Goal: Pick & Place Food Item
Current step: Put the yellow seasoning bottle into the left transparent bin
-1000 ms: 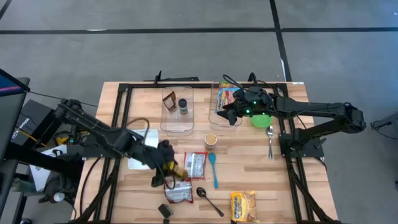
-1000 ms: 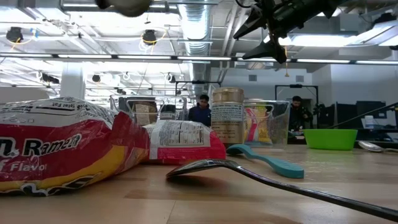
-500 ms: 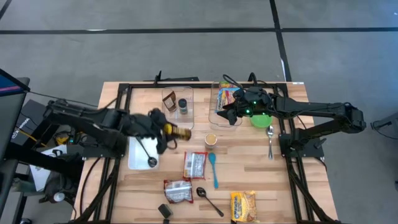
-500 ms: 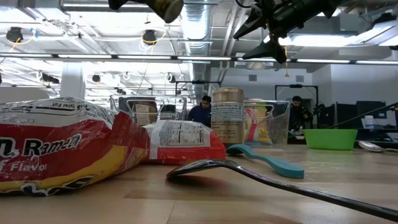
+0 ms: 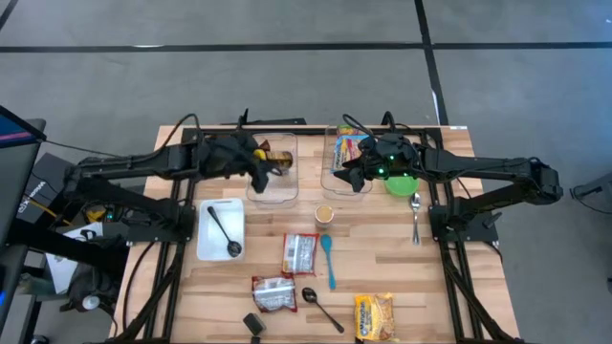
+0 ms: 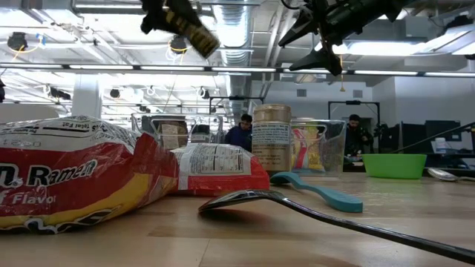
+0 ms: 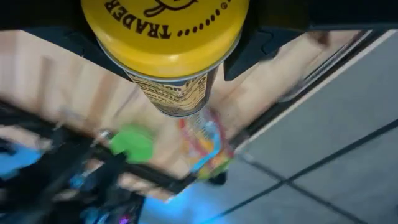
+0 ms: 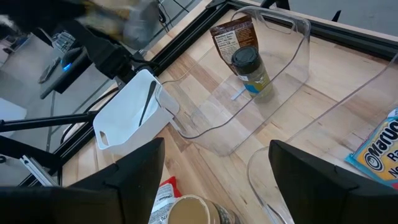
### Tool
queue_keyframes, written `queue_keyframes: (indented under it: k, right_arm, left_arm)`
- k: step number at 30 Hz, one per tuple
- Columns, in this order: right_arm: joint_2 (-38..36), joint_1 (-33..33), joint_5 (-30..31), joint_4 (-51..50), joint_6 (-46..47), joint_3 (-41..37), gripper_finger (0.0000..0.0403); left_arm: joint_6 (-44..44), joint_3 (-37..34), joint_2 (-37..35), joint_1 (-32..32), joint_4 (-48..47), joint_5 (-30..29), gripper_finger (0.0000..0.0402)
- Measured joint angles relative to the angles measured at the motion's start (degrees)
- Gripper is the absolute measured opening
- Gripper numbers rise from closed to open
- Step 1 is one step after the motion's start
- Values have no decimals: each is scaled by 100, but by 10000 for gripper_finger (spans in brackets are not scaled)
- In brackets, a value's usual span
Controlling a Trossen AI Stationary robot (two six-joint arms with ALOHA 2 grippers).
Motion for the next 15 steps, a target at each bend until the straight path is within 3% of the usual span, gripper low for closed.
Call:
queue_keyframes:
  k: [15]
  right_arm:
    - [0,0,-2,-7,2,-2,282]
  left_arm:
    - [-45,1,1075,485,-926,765,207]
